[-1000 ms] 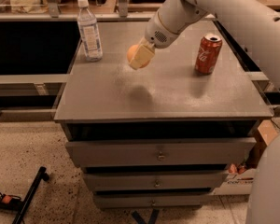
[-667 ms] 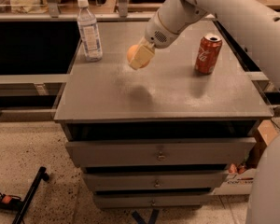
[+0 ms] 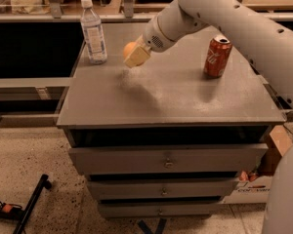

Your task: Move orange near blue plastic bottle

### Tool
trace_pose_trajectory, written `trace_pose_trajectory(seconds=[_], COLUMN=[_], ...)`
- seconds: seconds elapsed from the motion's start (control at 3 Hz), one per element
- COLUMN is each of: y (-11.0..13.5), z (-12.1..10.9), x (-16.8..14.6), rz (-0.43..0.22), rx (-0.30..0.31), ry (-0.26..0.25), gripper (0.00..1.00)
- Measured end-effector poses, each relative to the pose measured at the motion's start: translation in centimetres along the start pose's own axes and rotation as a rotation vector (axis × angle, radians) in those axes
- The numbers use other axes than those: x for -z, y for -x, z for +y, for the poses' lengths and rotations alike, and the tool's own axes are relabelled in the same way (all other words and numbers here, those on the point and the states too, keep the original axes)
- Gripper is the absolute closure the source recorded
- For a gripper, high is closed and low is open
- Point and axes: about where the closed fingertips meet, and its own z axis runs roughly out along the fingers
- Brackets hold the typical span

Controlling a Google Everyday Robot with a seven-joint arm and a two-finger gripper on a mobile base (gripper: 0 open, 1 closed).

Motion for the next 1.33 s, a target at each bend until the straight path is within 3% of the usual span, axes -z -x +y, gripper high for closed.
trace_pose_trajectory(seconds=[0.33,1.33], y=[1.9,5.0], z=[-1.2,-1.7], x=[-1.7,-7.4], rz=[-0.072,-0.140], rx=[-0.004,-0.033], ry=[-0.039,0.023], gripper=[1.00,1.00])
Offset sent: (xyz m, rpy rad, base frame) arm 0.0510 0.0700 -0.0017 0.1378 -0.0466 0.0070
